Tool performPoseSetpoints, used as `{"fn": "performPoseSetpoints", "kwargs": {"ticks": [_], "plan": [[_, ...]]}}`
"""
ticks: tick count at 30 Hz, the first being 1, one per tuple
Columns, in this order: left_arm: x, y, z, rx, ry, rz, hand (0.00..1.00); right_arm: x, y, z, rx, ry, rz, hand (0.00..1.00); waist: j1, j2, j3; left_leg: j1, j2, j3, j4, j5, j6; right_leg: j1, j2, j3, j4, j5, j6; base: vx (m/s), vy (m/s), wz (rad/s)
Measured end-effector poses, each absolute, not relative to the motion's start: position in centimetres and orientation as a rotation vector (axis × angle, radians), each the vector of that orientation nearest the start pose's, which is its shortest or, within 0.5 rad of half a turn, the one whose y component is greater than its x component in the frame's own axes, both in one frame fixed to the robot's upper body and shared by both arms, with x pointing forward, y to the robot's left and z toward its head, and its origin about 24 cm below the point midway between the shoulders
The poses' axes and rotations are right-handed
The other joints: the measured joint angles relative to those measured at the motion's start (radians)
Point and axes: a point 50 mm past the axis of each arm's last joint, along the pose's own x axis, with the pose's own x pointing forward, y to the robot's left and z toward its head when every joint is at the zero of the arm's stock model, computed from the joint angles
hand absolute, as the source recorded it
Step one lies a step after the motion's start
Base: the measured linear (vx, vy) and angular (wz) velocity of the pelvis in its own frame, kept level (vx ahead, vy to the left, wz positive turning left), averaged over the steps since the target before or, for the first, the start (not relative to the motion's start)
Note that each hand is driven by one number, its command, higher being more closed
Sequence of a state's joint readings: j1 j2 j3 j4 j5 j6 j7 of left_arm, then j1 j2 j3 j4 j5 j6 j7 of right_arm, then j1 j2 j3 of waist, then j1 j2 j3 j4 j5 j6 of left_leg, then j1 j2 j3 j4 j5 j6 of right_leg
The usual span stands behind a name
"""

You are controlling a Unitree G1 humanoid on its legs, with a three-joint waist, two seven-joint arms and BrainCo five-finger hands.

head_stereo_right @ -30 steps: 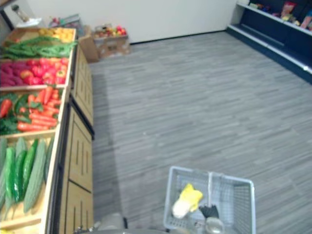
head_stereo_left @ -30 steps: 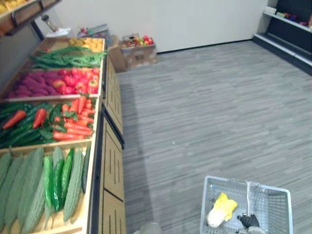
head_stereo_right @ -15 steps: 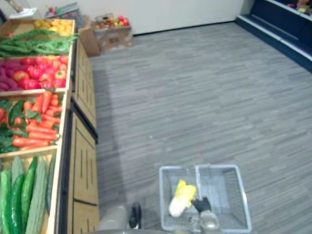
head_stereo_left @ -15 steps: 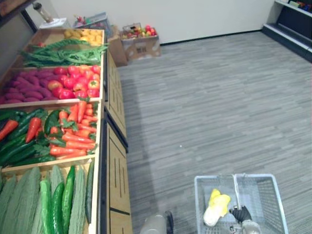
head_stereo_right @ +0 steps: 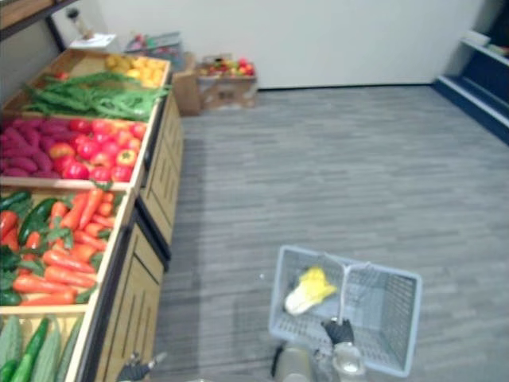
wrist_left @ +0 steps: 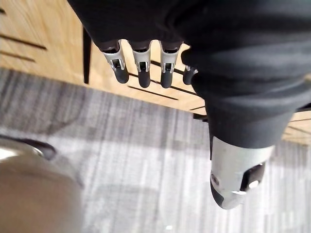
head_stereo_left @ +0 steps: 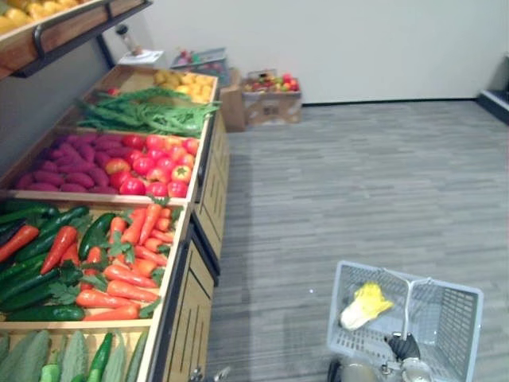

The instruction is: Pick vegetable in the basket

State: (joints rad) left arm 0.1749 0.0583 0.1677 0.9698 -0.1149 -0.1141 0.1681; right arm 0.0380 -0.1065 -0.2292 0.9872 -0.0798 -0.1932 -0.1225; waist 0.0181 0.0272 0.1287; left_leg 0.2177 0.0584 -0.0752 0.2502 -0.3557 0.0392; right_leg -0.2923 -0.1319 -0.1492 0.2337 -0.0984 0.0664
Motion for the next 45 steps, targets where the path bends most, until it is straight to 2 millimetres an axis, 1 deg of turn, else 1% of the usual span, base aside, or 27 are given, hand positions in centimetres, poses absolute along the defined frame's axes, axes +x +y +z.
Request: {"fn": "performPoseSetpoints", "kwargs": {"ticks": [1, 2, 3, 6, 8, 10, 11, 13, 15, 16, 18, 20, 22, 23, 24, 25, 26, 28, 29, 30, 31, 32, 34, 36, 40, 43, 45], "plan": [[7.9, 21.3, -15.4, -0.038, 0.999, 0.468, 0.00, 13.4, -22.6, -13.6, -0.120, 0.823, -0.337, 1.00, 0.003, -0.024, -0.003, 0.010, 0.001, -0.015, 0.009, -0.018, -0.026, 0.003, -0.005, 0.030, -0.058, 0.029, 0.022, 0.59, -0.335, 1.11], [7.9, 21.4, -15.4, -0.053, 0.992, 0.490, 0.00, 13.3, -22.5, -13.7, -0.115, 0.830, -0.336, 1.00, 0.006, -0.030, 0.000, 0.023, 0.014, -0.056, 0.028, -0.055, -0.055, 0.018, -0.004, 0.039, -0.040, 0.154, 0.055, 0.49, -0.328, 0.85], [8.1, 20.8, -15.5, -0.076, 0.996, 0.491, 0.00, 13.4, -22.5, -13.7, -0.115, 0.834, -0.339, 1.00, 0.013, -0.013, 0.006, 0.035, 0.044, -0.090, 0.045, -0.063, -0.065, 0.015, 0.014, 0.024, 0.031, 0.152, 0.031, 0.59, -0.399, 0.90], [7.1, 20.3, -15.9, -0.149, 1.033, 0.596, 0.00, 13.9, -22.8, -13.4, -0.115, 0.840, -0.337, 1.00, 0.027, 0.008, 0.005, 0.038, 0.087, -0.144, 0.170, 0.052, -0.093, 0.044, 0.004, -0.066, 0.245, -0.046, -0.012, 0.63, -0.395, 0.67], [6.3, 20.2, -16.1, -0.177, 1.073, 0.654, 0.00, 13.7, -22.4, -13.6, -0.131, 0.865, -0.292, 1.00, 0.025, 0.017, 0.001, -0.043, 0.093, -0.124, 0.368, 0.163, -0.067, 0.098, 0.006, -0.100, 0.255, -0.110, -0.017, 0.50, -0.301, 0.50], [5.2, 20.2, -16.4, -0.179, 1.117, 0.685, 0.00, 13.0, -22.1, -14.0, -0.134, 0.893, -0.266, 1.00, 0.026, 0.023, -0.001, -0.130, 0.117, -0.098, 0.546, 0.335, -0.097, 0.172, 0.026, -0.128, 0.215, -0.138, -0.027, 0.40, -0.173, 0.34], [4.3, 20.2, -16.5, -0.173, 1.145, 0.689, 0.00, 12.7, -21.9, -14.2, -0.131, 0.909, -0.257, 1.00, 0.026, 0.032, -0.002, -0.200, 0.153, -0.060, 0.685, 0.368, -0.128, 0.240, 0.040, -0.148, 0.163, -0.145, -0.035, 0.46, -0.121, 0.34], [4.1, 20.6, -16.5, -0.159, 1.158, 0.690, 0.00, 11.7, -22.0, -14.8, -0.127, 0.960, -0.266, 1.00, 0.026, 0.022, 0.006, -0.294, 0.184, 0.053, 0.810, 0.264, -0.116, 0.352, 0.038, -0.181, 0.081, -0.141, -0.036, 0.44, -0.100, 0.43], [3.6, 21.2, -16.5, -0.126, 1.177, 0.679, 0.00, 10.9, -22.3, -15.1, -0.113, 0.987, -0.299, 1.00, 0.025, -0.009, 0.010, -0.371, 0.164, 0.235, 0.713, 0.141, -0.109, 0.463, -0.010, -0.228, 0.009, -0.137, -0.028, 0.43, -0.024, 0.52], [3.6, 21.3, -16.5, -0.114, 1.178, 0.666, 0.00, 10.9, -22.5, -15.1, -0.119, 0.989, -0.306, 1.00, 0.022, -0.011, 0.009, -0.387, 0.151, 0.275, 0.622, 0.130, -0.109, 0.480, -0.016, -0.242, -0.001, -0.132, -0.019, 0.34, 0.023, 0.62], [3.9, 20.9, -16.6, -0.080, 1.179, 0.612, 0.00, 10.4, -23.6, -14.9, -0.141, 0.996, -0.335, 1.00, 0.015, 0.011, 0.012, -0.426, 0.105, 0.380, 0.261, 0.188, -0.067, 0.516, -0.006, -0.288, -0.027, -0.130, -0.013, 0.31, 0.074, 0.79], [4.5, 21.9, -16.4, -0.003, 1.176, 0.546, 0.00, 10.1, -22.9, -15.2, -0.113, 1.007, -0.349, 1.00, 0.014, -0.035, 0.007, -0.369, 0.019, 0.418, 0.085, 0.219, 0.011, 0.547, -0.034, -0.298, -0.064, -0.125, 0.016, 0.44, 0.096, 1.17], [5.0, 22.6, -16.2, 0.022, 1.170, 0.531, 0.00, 11.1, -22.5, -15.1, -0.117, 0.986, -0.330, 1.00, 0.036, -0.056, 0.040, -0.426, 0.045, 0.440, 0.234, 0.218, 0.011, 0.624, -0.024, -0.283, -0.171, -0.048, 0.020, 0.36, 0.052, 0.63], [4.9, 22.6, -16.2, 0.023, 1.181, 0.519, 0.00, 12.2, -22.3, -14.8, -0.144, 0.957, -0.305, 1.00, 0.054, -0.056, 0.056, -0.509, 0.067, 0.478, 0.301, 0.175, -0.043, 0.663, -0.026, -0.276, -0.196, -0.035, 0.035, 0.22, 0.061, 0.41], [4.7, 22.3, -16.3, 0.032, 1.193, 0.500, 0.00, 12.1, -22.8, -14.7, -0.172, 0.957, -0.299, 1.00, 0.056, -0.045, 0.050, -0.527, 0.078, 0.489, 0.236, 0.198, -0.038, 0.670, -0.010, -0.285, -0.198, -0.034, 0.037, 0.14, 0.118, 0.44], [4.2, 21.4, -16.6, 0.051, 1.217, 0.450, 0.00, 11.6, -23.9, -14.6, -0.209, 0.966, -0.306, 1.00, 0.065, 0.016, 0.031, -0.543, 0.116, 0.531, 0.163, 0.275, 0.079, 0.684, 0.031, -0.291, -0.197, -0.039, 0.046, 0.18, 0.133, 0.57], [4.1, 21.3, -16.7, 0.050, 1.230, 0.444, 0.00, 11.8, -23.8, -14.6, -0.217, 0.965, -0.294, 1.00, 0.068, -0.003, 0.027, -0.522, 0.073, 0.548, 0.158, 0.233, 0.035, 0.695, -0.004, -0.294, -0.173, -0.045, 0.055, 0.20, 0.136, 0.52], [3.7, 21.2, -16.7, 0.045, 1.243, 0.454, 0.00, 12.7, -24.1, -14.2, -0.223, 0.941, -0.299, 1.00, 0.067, -0.006, 0.026, -0.502, 0.032, 0.531, 0.123, 0.223, 0.038, 0.639, -0.051, -0.271, -0.030, -0.041, 0.061, 0.26, 0.179, 0.38], [3.6, 21.1, -16.8, 0.046, 1.252, 0.458, 0.00, 12.9, -24.3, -14.1, -0.220, 0.935, -0.306, 1.00, 0.065, -0.007, 0.025, -0.458, -0.005, 0.526, 0.072, 0.223, 0.042, 0.558, -0.109, -0.217, 0.164, -0.012, 0.111, 0.36, 0.279, 0.35], [3.3, 21.3, -16.8, 0.059, 1.262, 0.474, 0.00, 13.0, -24.1, -14.2, -0.210, 0.937, -0.308, 1.00, 0.066, -0.018, 0.026, -0.401, -0.043, 0.526, 0.016, 0.219, 0.047, 0.464, -0.166, -0.138, 0.384, 0.083, 0.194, 0.31, 0.233, 0.28], [3.1, 21.4, -16.8, 0.069, 1.268, 0.485, 0.00, 13.0, -23.9, -14.3, -0.200, 0.942, -0.310, 1.00, 0.065, -0.020, 0.022, -0.370, -0.062, 0.521, -0.010, 0.218, 0.047, 0.418, -0.187, -0.104, 0.492, 0.145, 0.207, 0.31, 0.204, 0.32], [3.1, 21.6, -16.7, 0.086, 1.268, 0.500, 0.00, 13.0, -24.0, -14.2, -0.173, 0.938, -0.346, 1.00, 0.061, -0.025, 0.022, -0.312, -0.089, 0.491, -0.056, 0.218, 0.048, 0.337, -0.203, -0.075, 0.677, 0.165, 0.213, 0.32, 0.169, 0.57], [3.6, 22.1, -16.5, 0.115, 1.248, 0.523, 0.00, 12.9, -24.7, -14.0, -0.172, 0.923, -0.384, 1.00, 0.050, -0.030, 0.019, -0.231, -0.115, 0.418, -0.108, 0.219, 0.047, 0.271, -0.205, -0.117, 0.794, 0.096, 0.143, 0.35, 0.121, 1.00], [4.1, 22.2, -16.4, 0.101, 1.245, 0.539, 0.00, 11.9, -24.7, -14.3, -0.178, 0.947, -0.414, 1.00, 0.031, -0.038, 0.013, -0.176, -0.116, 0.296, -0.124, 0.223, 0.056, 0.201, -0.181, -0.171, 0.725, -0.054, 0.109, 0.37, 0.001, 1.51], [6.9, 22.5, -15.9, 0.107, 1.143, 0.540, 0.00, 10.4, -24.5, -14.9, -0.103, 0.998, -0.496, 1.00, 0.011, -0.049, 0.005, -0.179, -0.096, 0.047, -0.103, 0.216, 0.034, 0.145, -0.081, 0.004, 0.307, -0.087, 0.099, 0.39, -0.206, 2.01], [8.2, 22.4, -15.5, 0.082, 1.072, 0.570, 0.00, 9.5, -23.5, -15.5, -0.038, 1.053, -0.550, 1.00, 0.018, -0.048, -0.002, -0.176, -0.053, -0.078, -0.062, 0.177, -0.030, 0.195, -0.022, 0.145, 0.007, -0.015, 0.086, 0.21, -0.313, 1.42], [7.5, 23.2, -15.3, 0.070, 1.055, 0.640, 0.00, 9.0, -21.7, -16.0, 0.012, 1.099, -0.538, 1.00, 0.033, -0.107, -0.029, -0.178, -0.056, -0.091, -0.052, 0.141, -0.077, 0.204, -0.037, 0.137, -0.039, 0.143, 0.086, 0.22, -0.515, 0.84]]}}
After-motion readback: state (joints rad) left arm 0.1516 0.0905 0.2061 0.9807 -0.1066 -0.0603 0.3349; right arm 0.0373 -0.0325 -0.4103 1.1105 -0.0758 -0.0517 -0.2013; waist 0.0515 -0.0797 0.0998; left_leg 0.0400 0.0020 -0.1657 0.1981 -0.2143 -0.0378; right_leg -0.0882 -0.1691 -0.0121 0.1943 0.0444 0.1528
